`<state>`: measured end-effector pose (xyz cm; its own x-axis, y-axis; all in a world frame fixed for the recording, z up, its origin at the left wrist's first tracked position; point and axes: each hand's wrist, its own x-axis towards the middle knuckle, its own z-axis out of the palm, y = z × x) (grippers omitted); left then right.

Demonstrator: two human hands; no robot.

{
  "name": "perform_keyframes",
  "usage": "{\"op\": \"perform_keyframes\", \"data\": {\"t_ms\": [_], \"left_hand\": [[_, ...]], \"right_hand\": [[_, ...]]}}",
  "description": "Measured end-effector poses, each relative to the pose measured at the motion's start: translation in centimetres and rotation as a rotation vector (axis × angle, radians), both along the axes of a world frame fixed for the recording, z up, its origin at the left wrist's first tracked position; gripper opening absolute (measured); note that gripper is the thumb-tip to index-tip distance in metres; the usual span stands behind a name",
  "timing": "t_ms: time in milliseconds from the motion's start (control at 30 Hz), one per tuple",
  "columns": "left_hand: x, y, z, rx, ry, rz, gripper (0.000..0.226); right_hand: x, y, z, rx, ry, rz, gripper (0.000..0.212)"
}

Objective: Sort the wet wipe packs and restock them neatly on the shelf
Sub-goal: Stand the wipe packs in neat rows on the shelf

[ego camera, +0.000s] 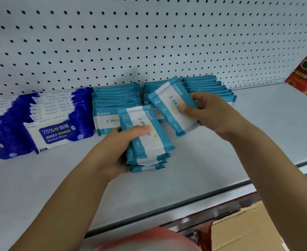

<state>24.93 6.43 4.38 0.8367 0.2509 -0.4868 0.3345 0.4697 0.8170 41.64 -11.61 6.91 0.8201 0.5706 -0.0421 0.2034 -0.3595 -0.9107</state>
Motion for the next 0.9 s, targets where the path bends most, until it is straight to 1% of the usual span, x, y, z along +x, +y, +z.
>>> {"op": "perform_keyframes", "data": {"t_ms": [67,100,233,300,367,433,500,533,567,600,633,667,700,767,833,900], "left_hand": [[-0.2,0.2,0.0,0.002,-0.006,0.002,0.048],[-0.3,0.3,0.0,-0.002,-0.011,0.004,0.048],[-0.5,0.5,-0.1,-0.036,-0.020,0.022,0.046],[-0.7,0.6,-0.1,-0.045,-0.026,0.018,0.045],[-0.8,0.6,0.0,-0.046,-0.024,0.013,0.047],[-0.6,0.6,0.0,-0.035,-0.014,0.008,0.048],[-0.4,0.6,0.0,-0.014,0.006,0.002,0.048],[-0.3,0.6,0.0,-0.007,0.013,-0.005,0.048],[-0.2,0.6,0.0,-0.002,0.021,-0.012,0.049],[-0.2,0.6,-0.1,0.002,0.032,-0.018,0.051],[0.0,0.6,-0.1,0.010,0.045,-0.033,0.055],[0.0,0.7,-0.2,0.021,0.056,-0.041,0.059],[0.2,0.6,-0.1,0.039,0.059,-0.055,0.062],[0.9,0.2,0.2,0.074,0.046,-0.099,0.069],[1.6,-0.4,0.5,0.104,0.017,-0.137,0.076],[2.2,-1.1,0.6,0.142,0.007,-0.153,0.091]], "right_hand": [[1.3,0.4,-0.2,-0.179,-0.267,0.011,0.015],[1.7,0.7,-0.4,-0.250,-0.371,0.023,0.014],[2.6,2.1,-2.1,-0.383,-0.594,0.068,0.020],[2.8,2.6,-3.2,-0.397,-0.691,0.042,0.026],[2.9,2.7,-4.2,-0.351,-0.839,0.021,0.031],[3.0,2.6,-5.1,-0.365,-0.979,-0.033,0.037],[2.9,2.4,-5.4,-0.389,-1.048,-0.132,0.047],[2.5,2.4,-5.3,-0.356,-1.047,-0.173,0.049],[1.7,2.3,-4.9,-0.296,-1.007,-0.204,0.046],[0.6,2.1,-4.3,-0.225,-0.917,-0.220,0.039],[-0.7,1.9,-3.4,-0.163,-0.770,-0.216,0.032],[-2.1,1.7,-2.6,-0.128,-0.588,-0.175,0.030],[-3.4,1.3,-1.9,-0.123,-0.422,-0.115,0.032],[-5.4,0.6,-1.1,-0.160,-0.204,0.013,0.043],[-6.4,0.0,-0.9,-0.179,-0.079,0.057,0.055],[-6.7,-0.5,-1.1,-0.136,0.029,0.009,0.060]]}}
